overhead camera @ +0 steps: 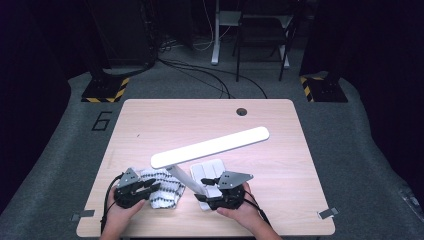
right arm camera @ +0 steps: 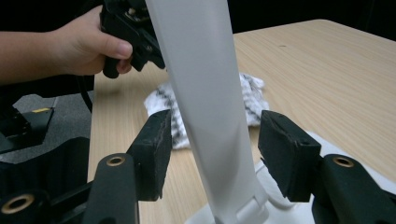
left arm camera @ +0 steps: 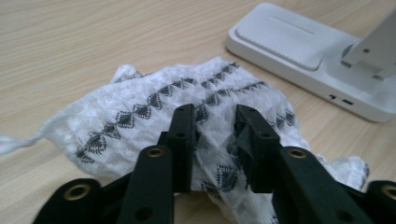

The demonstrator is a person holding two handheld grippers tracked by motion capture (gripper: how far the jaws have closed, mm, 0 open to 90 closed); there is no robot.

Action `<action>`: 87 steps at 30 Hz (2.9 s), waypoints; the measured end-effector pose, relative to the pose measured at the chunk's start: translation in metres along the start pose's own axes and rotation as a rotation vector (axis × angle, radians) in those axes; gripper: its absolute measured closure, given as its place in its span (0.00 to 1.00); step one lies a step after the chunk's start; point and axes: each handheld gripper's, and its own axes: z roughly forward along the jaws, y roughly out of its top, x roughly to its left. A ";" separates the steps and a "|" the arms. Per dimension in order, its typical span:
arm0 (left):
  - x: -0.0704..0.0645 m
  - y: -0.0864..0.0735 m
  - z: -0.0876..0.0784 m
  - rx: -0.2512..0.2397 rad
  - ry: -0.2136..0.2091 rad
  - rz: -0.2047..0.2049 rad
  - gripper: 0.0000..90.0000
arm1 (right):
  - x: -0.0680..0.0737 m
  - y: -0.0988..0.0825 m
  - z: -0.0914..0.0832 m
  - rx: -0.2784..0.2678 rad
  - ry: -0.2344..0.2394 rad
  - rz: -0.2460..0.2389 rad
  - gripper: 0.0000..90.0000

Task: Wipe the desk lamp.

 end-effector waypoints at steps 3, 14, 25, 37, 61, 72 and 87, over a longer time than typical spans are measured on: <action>0.000 0.000 0.001 -0.011 0.018 0.020 0.63 | -0.002 0.007 0.004 -0.010 0.019 -0.003 0.47; 0.000 0.000 0.026 0.025 -0.016 0.051 0.36 | -0.002 0.000 0.007 0.001 0.041 0.012 0.45; -0.004 -0.003 0.036 0.081 -0.018 0.072 0.25 | -0.005 -0.006 0.012 0.032 0.037 0.034 0.45; -0.008 -0.002 0.041 0.125 0.026 0.083 0.28 | -0.009 -0.012 0.016 0.072 0.021 0.030 0.47; -0.001 0.001 0.029 0.089 0.016 0.018 0.80 | -0.024 -0.009 0.032 0.099 0.060 0.069 0.50; -0.011 0.015 -0.007 -0.075 -0.046 -0.027 0.80 | -0.023 -0.007 0.037 0.093 0.062 0.071 0.51; -0.024 0.027 -0.021 -0.157 -0.113 -0.008 0.80 | -0.016 -0.007 0.031 0.111 0.033 0.039 0.54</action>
